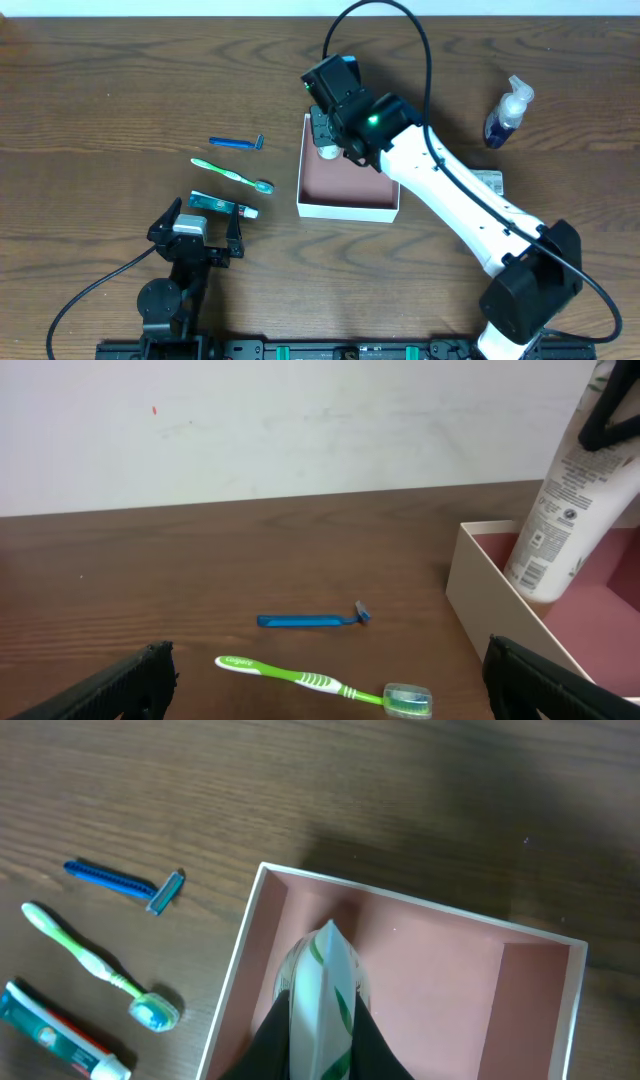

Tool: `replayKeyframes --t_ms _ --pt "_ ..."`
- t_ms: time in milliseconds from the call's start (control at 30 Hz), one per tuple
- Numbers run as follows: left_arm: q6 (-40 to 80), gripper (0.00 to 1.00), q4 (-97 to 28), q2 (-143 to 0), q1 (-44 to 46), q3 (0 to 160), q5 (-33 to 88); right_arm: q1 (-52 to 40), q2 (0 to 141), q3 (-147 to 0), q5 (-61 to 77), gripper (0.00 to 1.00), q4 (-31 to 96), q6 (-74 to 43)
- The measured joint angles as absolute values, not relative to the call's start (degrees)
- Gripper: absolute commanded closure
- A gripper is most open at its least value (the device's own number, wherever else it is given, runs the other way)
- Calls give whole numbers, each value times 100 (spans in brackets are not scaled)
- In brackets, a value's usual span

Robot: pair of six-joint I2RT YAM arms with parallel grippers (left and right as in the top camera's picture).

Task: Pack container
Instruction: 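Carry the lotion tube into the box and stand it upright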

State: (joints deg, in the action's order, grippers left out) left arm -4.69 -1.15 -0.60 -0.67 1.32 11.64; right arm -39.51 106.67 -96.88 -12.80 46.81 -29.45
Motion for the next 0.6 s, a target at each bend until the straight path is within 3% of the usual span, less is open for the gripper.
replayKeyframes --t_ms 600 --pt "-469 2 -115 -60 -67 132 1166 -4010 11085 -9688 -1505 99 4379 -3186"
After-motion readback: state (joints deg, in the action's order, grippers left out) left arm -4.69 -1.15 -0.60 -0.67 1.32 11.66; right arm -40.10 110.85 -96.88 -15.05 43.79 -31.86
